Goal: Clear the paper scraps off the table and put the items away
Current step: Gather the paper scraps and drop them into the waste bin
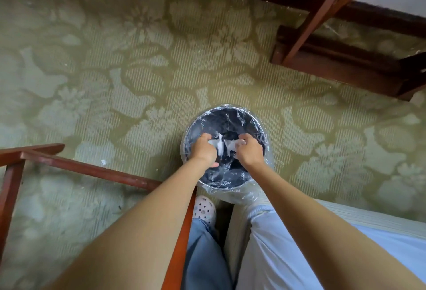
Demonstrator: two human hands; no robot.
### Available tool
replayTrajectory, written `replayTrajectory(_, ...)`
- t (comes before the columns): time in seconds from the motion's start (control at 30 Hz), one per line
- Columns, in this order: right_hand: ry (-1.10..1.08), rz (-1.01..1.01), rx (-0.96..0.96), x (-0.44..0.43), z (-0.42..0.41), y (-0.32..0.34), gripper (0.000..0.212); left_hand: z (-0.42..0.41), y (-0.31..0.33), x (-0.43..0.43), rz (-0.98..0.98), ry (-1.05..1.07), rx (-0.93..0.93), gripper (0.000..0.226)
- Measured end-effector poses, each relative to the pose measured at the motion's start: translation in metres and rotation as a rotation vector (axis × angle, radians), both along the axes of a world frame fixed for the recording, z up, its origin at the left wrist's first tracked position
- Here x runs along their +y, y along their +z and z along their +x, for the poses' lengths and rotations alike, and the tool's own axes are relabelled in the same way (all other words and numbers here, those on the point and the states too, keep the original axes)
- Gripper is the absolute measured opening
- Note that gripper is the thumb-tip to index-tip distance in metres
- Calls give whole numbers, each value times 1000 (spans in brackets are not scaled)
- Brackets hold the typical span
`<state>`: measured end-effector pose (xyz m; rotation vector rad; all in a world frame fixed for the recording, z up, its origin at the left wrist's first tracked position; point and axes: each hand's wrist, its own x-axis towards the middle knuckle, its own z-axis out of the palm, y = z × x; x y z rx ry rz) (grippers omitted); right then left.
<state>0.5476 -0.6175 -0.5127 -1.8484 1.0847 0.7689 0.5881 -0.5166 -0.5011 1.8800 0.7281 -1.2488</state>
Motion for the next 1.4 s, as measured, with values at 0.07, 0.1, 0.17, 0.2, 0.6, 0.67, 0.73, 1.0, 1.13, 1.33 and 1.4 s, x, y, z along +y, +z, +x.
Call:
replayTrajectory(0.07,-25,28,1,-2,0,4,40,1,1,3,8,30,18,54)
replayTrajectory(0.1,-36,39,10,-2,0,7,41,2,4,4,10,24,19,55)
replayTrajectory(0.17,-36,36,30,-3,1,15,44,5,15,7,21,-12,7,56)
replayTrajectory(0.2,-33,29,34,-4,1,21,47,7,24,9,29,-34,1,55)
replayTrajectory(0.6,381,-231,-369,25,45,250,27,46,267,32,74,-171,-497,30)
replayTrajectory(0.67,443,-271,-473,39,50,307,28,45,323,50,95,-132,-606,29)
replayTrajectory(0.73,493,-305,-576,57,51,363,22,37,377,75,148,-87,-714,28)
replayTrajectory(1.0,764,-211,-887,170,-19,529,27,-86,526,210,404,115,-928,26)
replayTrajectory(1.13,921,-100,-955,229,-80,547,28,-175,552,261,505,204,-902,27)
replayTrajectory(1.33,1324,22,-782,306,-179,521,32,-306,528,323,566,377,-766,27)
replayTrajectory(1.4,1484,37,-678,319,-211,503,33,-342,511,333,554,407,-677,27)
